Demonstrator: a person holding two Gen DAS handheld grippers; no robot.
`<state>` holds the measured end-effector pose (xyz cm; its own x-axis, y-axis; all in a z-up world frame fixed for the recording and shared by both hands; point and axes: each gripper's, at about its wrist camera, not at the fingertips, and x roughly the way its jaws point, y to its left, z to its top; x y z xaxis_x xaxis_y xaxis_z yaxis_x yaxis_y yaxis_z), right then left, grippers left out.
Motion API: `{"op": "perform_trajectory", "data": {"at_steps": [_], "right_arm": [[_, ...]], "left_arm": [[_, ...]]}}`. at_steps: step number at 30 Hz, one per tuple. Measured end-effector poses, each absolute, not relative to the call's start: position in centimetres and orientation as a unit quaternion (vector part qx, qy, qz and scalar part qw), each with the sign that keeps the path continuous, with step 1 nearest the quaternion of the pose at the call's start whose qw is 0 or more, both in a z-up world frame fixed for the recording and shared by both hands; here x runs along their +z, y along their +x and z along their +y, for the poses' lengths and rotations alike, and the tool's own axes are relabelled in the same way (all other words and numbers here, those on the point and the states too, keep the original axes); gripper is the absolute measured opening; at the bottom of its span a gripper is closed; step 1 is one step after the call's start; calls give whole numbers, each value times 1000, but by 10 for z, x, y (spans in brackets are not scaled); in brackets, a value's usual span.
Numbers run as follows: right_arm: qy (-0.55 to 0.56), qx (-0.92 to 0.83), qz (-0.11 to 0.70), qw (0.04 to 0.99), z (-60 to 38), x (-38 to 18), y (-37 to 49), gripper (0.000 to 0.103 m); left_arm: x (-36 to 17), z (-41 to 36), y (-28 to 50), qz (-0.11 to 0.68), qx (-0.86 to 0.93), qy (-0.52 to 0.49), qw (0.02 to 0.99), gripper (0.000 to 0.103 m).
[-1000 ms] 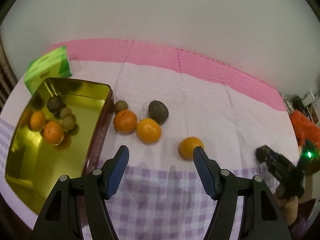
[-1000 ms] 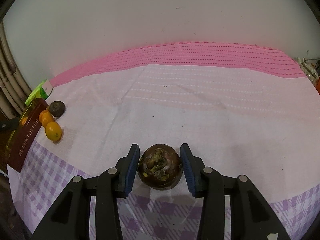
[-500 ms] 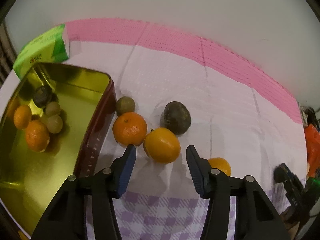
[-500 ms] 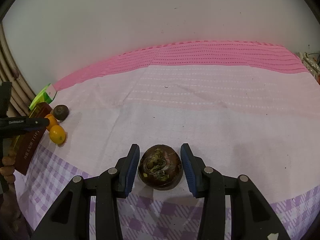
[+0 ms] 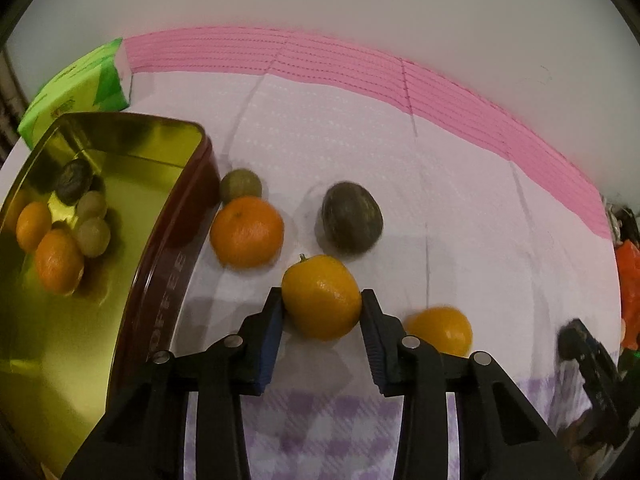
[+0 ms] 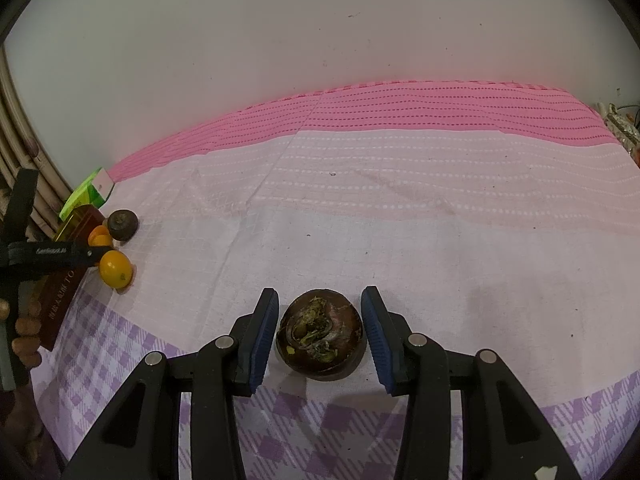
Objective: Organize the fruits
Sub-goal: 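Grasp a loose mandarin with the left gripper while the right gripper holds the dried fruit, then carry the mandarin with the left gripper into the gold tin and release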
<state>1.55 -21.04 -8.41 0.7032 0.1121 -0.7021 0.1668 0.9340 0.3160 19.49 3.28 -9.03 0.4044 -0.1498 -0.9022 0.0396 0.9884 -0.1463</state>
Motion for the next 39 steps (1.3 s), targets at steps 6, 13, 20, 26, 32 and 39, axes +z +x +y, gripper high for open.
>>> {"op": "perform_trajectory", "data": {"at_steps": [6, 13, 20, 26, 32, 39], "right_arm": [[183, -14, 384, 905, -211, -84, 15, 42], [183, -17, 385, 905, -211, -84, 16, 39], [169, -30, 388, 905, -205, -83, 17, 36], [161, -37, 391, 905, -202, -83, 18, 36], [150, -43, 394, 906, -199, -83, 19, 36], [138, -49, 397, 906, -196, -83, 19, 37]], "left_arm": [[-67, 37, 160, 526, -78, -52, 845, 39], [-38, 49, 115, 512, -94, -62, 852, 39], [-17, 87, 76, 498, -80, -86, 859, 39], [-8, 137, 55, 487, -44, -115, 865, 39], [-2, 175, 53, 474, -13, -129, 871, 39], [-5, 194, 67, 458, 8, -100, 883, 39]]}}
